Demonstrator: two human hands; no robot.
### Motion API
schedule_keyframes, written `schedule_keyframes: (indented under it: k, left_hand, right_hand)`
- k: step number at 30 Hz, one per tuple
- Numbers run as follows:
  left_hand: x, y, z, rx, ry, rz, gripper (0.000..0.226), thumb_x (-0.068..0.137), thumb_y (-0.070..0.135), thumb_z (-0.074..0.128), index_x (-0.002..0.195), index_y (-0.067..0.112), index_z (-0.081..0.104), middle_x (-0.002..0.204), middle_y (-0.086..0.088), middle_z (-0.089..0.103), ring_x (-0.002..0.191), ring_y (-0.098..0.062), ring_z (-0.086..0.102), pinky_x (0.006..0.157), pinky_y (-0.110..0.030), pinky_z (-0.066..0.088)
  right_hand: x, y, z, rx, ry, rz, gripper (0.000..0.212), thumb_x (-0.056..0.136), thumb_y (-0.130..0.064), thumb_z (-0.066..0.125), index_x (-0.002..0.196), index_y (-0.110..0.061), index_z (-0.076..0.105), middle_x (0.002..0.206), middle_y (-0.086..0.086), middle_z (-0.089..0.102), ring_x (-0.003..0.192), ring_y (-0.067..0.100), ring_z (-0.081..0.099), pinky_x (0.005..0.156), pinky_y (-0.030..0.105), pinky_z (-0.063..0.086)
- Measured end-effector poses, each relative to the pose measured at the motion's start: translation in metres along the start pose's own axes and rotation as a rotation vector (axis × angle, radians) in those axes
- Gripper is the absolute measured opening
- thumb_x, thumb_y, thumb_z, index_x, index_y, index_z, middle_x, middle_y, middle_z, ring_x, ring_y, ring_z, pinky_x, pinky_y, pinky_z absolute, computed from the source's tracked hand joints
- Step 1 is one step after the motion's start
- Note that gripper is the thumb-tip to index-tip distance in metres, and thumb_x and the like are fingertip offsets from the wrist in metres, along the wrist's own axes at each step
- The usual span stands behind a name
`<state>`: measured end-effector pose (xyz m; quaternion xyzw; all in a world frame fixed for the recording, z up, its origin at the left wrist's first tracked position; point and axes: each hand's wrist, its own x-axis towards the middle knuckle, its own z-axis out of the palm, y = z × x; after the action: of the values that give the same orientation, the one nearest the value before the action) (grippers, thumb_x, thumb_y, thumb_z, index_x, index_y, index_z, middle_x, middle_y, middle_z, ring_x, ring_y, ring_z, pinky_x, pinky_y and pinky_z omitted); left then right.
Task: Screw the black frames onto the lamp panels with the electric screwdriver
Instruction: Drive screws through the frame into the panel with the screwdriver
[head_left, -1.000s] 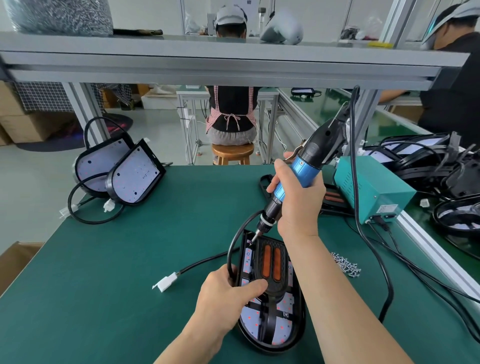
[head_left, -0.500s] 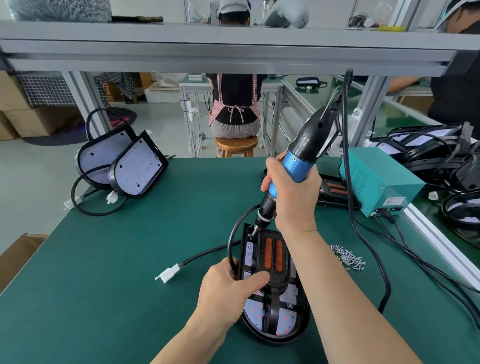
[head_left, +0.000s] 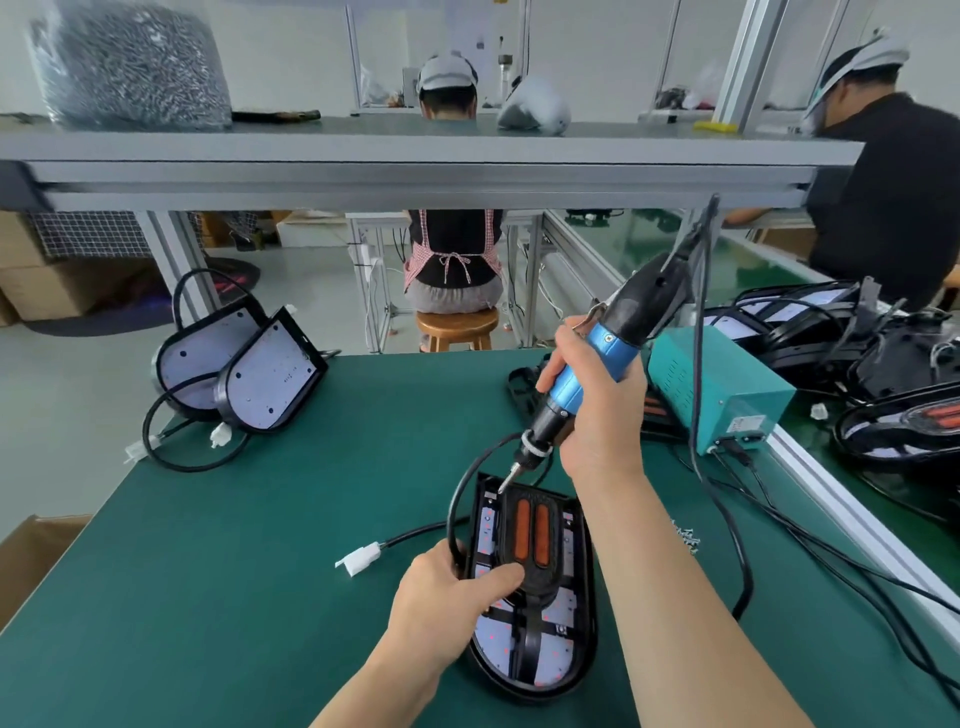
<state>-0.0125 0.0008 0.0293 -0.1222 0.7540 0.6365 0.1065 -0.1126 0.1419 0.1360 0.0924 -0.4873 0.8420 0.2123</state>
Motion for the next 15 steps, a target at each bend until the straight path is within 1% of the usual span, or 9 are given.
schedule_keyframes:
  k: [2, 4, 9, 12, 15]
  left_hand:
    - [0.000, 0.000, 0.000, -0.005, -0.015, 0.015, 0.048, 0.057, 0.051, 0.082, 0.094, 0.021, 0.075, 0.090, 0.005, 0.078, 0.091, -0.018, 0.074, 0.094, -0.047, 0.056]
    - [-0.001, 0.000, -0.001, -0.010, -0.026, 0.027, 0.049, 0.057, 0.052, 0.081, 0.095, 0.022, 0.075, 0.092, 0.006, 0.078, 0.092, -0.017, 0.074, 0.095, -0.046, 0.055]
    - [-0.002, 0.000, -0.002, -0.004, -0.058, 0.050, 0.051, 0.058, 0.054, 0.081, 0.099, 0.023, 0.075, 0.096, 0.008, 0.078, 0.095, -0.014, 0.074, 0.097, -0.045, 0.053]
    - [-0.004, 0.003, -0.004, -0.001, -0.083, 0.049, 0.052, 0.060, 0.052, 0.081, 0.104, 0.023, 0.075, 0.099, 0.009, 0.078, 0.097, -0.013, 0.073, 0.099, -0.043, 0.052]
    - [-0.007, 0.006, -0.004, 0.013, -0.085, 0.044, 0.051, 0.062, 0.052, 0.080, 0.105, 0.024, 0.074, 0.100, 0.011, 0.078, 0.097, -0.010, 0.073, 0.099, -0.040, 0.052]
  right_hand:
    - [0.002, -0.009, -0.009, 0.019, 0.032, -0.004, 0.013, 0.087, -0.014, 0.069, 0.094, -0.013, 0.059, 0.060, 0.001, 0.054, 0.052, 0.017, 0.052, 0.059, 0.024, 0.048]
    - [0.002, -0.017, -0.023, 0.047, 0.090, 0.014, 0.012, 0.086, -0.015, 0.070, 0.092, -0.016, 0.059, 0.061, 0.000, 0.054, 0.052, 0.016, 0.051, 0.057, 0.023, 0.047]
    - [-0.004, -0.032, -0.072, 0.172, 0.322, 0.159, 0.016, 0.093, -0.015, 0.068, 0.094, -0.017, 0.053, 0.064, -0.001, 0.053, 0.053, 0.013, 0.048, 0.056, 0.023, 0.047]
    - [-0.009, -0.037, -0.107, 0.164, 0.433, 0.248, 0.015, 0.094, -0.021, 0.068, 0.095, -0.017, 0.054, 0.069, -0.001, 0.051, 0.058, 0.012, 0.048, 0.057, 0.022, 0.042]
    - [-0.019, -0.041, -0.139, 0.143, 0.513, 0.301, 0.017, 0.094, -0.026, 0.070, 0.091, -0.017, 0.056, 0.074, -0.003, 0.053, 0.061, 0.009, 0.051, 0.059, 0.021, 0.046]
